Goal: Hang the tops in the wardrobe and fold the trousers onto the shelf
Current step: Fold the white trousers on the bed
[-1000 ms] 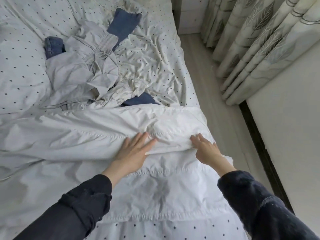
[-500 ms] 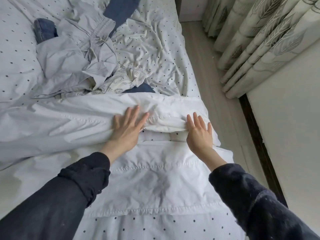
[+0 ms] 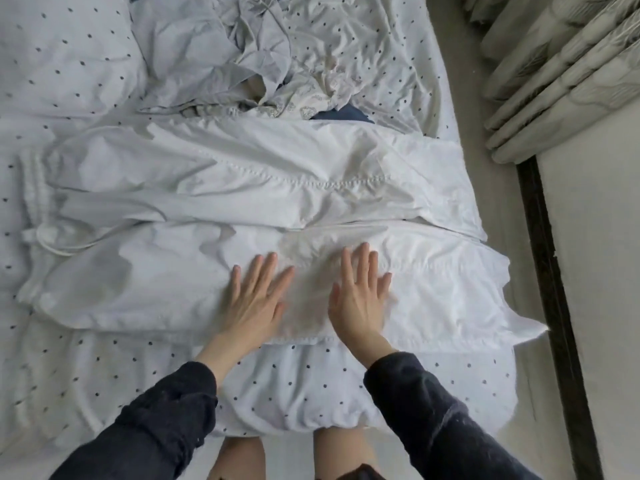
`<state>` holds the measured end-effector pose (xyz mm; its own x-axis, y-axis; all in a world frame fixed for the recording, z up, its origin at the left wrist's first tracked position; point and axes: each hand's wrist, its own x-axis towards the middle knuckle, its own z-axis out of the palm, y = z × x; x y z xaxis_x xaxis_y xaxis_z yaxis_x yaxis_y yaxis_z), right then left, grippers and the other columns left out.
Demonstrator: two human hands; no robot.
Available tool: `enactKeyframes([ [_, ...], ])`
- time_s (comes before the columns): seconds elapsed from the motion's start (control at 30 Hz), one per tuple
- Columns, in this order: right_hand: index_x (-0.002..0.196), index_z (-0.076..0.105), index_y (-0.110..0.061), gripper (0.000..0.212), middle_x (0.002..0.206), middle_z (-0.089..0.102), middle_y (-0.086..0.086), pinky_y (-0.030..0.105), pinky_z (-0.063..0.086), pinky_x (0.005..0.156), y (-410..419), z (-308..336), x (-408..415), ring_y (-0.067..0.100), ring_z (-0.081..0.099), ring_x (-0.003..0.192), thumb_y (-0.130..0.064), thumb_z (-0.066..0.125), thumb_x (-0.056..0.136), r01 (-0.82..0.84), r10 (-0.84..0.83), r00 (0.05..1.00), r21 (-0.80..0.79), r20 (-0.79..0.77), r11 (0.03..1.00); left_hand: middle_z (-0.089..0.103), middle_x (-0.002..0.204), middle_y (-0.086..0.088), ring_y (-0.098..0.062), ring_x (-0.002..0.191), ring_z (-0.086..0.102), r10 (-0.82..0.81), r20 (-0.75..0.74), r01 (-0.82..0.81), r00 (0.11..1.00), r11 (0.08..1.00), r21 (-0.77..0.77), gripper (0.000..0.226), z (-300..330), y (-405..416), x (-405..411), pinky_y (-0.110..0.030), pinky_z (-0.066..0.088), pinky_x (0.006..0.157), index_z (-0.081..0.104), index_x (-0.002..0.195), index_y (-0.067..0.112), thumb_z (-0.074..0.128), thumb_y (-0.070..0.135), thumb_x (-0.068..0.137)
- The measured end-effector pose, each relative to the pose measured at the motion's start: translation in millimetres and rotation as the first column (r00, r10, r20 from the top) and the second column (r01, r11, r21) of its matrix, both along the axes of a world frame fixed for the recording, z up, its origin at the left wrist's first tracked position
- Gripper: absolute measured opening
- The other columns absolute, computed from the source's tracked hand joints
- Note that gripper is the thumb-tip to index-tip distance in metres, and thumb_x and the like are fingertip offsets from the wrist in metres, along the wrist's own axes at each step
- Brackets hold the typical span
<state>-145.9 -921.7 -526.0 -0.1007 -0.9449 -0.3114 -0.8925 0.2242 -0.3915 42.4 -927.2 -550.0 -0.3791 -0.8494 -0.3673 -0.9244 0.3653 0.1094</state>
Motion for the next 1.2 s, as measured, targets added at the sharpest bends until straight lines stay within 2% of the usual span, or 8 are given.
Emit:
enactKeyframes([
  [0.13, 0.138, 0.045, -0.010, 0.068, 0.147, 0.037, 0.018, 0.061, 0.028, 0.103, 19, -6, 70, 0.036, 0.033, 0.137, -0.017, 0.072, 0.076, -0.244, 0.241, 0.968, -0.042, -0.071, 0.969, 0.016, 0.156, -0.007, -0.027, 0.144, 0.011, -0.042, 0.024, 0.043, 0.999, 0.997, -0.064, 0.067, -4, 32, 76, -0.058, 0.006, 0.109, 0.020, 0.148, 0.026, 0.032, 0.048, 0.086],
  [0.27, 0.135, 0.043, -0.012, 0.070, 0.144, 0.041, 0.018, 0.062, 0.034, 0.100, 35, -11, 135, 0.036, 0.038, 0.134, -0.022, 0.076, 0.073, -0.333, 0.329, 0.942, -0.051, -0.071, 0.942, -0.006, 0.159, 0.001, -0.022, 0.146, -0.002, -0.060, 0.009, 0.061, 0.998, 0.994, -0.092, 0.087, -2, 42, 155, -0.057, -0.001, 0.111, 0.010, 0.149, 0.033, 0.051, 0.062, 0.077],
  [0.4, 0.137, 0.037, -0.004, 0.071, 0.149, 0.031, 0.023, 0.065, 0.028, 0.103, 47, -20, 192, 0.039, 0.027, 0.139, -0.040, 0.060, 0.081, -0.325, 0.324, 0.944, -0.008, -0.064, 0.946, 0.011, 0.158, -0.005, -0.020, 0.146, 0.001, -0.041, 0.034, 0.046, 0.999, 0.986, -0.158, 0.103, 0, 45, 234, -0.059, 0.003, 0.111, 0.020, 0.148, 0.027, 0.080, 0.040, 0.065],
  [0.53, 0.144, 0.022, -0.011, 0.102, 0.153, 0.022, 0.020, 0.066, 0.022, 0.103, 52, -26, 199, 0.040, 0.020, 0.141, -0.057, 0.073, 0.068, -0.379, 0.376, 0.912, 0.012, -0.163, 0.925, 0.023, 0.154, -0.009, -0.023, 0.145, 0.007, 0.013, 0.027, -0.006, 1.000, 0.972, -0.234, 0.099, 3, 38, 260, -0.061, 0.006, 0.110, 0.024, 0.146, 0.022, 0.074, -0.001, 0.063],
  [0.73, 0.149, 0.012, -0.017, 0.098, 0.157, 0.014, 0.012, 0.063, 0.023, 0.106, 58, -28, 193, 0.034, 0.016, 0.144, -0.006, 0.071, 0.073, -0.333, 0.335, 0.899, 0.055, -0.283, 0.941, 0.048, 0.140, -0.016, -0.040, 0.126, 0.047, 0.004, -0.032, -0.013, 0.999, 0.959, -0.282, 0.066, -4, 33, 266, -0.058, 0.036, 0.100, 0.043, 0.136, 0.012, 0.035, -0.008, 0.073],
  [0.83, 0.151, 0.010, -0.015, 0.082, 0.159, 0.006, 0.010, 0.056, 0.013, 0.113, 66, -18, 179, 0.031, 0.007, 0.146, 0.009, 0.046, 0.081, -0.304, 0.308, 0.913, 0.058, -0.269, 0.951, 0.057, 0.129, -0.019, -0.045, 0.113, 0.056, -0.011, -0.014, 0.007, 1.000, 0.967, -0.254, 0.067, 7, 37, 264, -0.061, 0.046, 0.086, 0.060, 0.124, 0.005, 0.019, -0.003, 0.072],
  [1.03, 0.151, 0.002, -0.018, 0.072, 0.159, -0.006, 0.004, 0.046, 0.009, 0.118, 80, 3, 168, 0.022, -0.003, 0.147, 0.003, 0.032, 0.089, -0.416, 0.485, 0.854, 0.314, -0.187, 0.854, 0.065, 0.118, -0.016, -0.045, 0.099, 0.063, 0.009, -0.002, -0.010, 1.000, 0.985, -0.172, 0.068, 27, 72, 257, -0.057, 0.051, 0.072, 0.068, 0.111, 0.008, 0.049, -0.022, 0.053],
  [1.2, 0.141, 0.036, -0.018, 0.053, 0.140, 0.041, 0.005, 0.040, 0.041, 0.097, 88, 36, 157, 0.027, 0.045, 0.123, 0.000, 0.031, 0.091, -0.519, 0.581, 0.812, 0.523, 0.055, 0.676, 0.020, 0.155, 0.004, -0.021, 0.139, 0.028, 0.042, 0.100, -0.065, 0.994, 0.970, 0.235, 0.076, 61, 102, 254, -0.037, 0.034, 0.107, 0.024, 0.148, 0.031, 0.032, -0.013, 0.086],
])
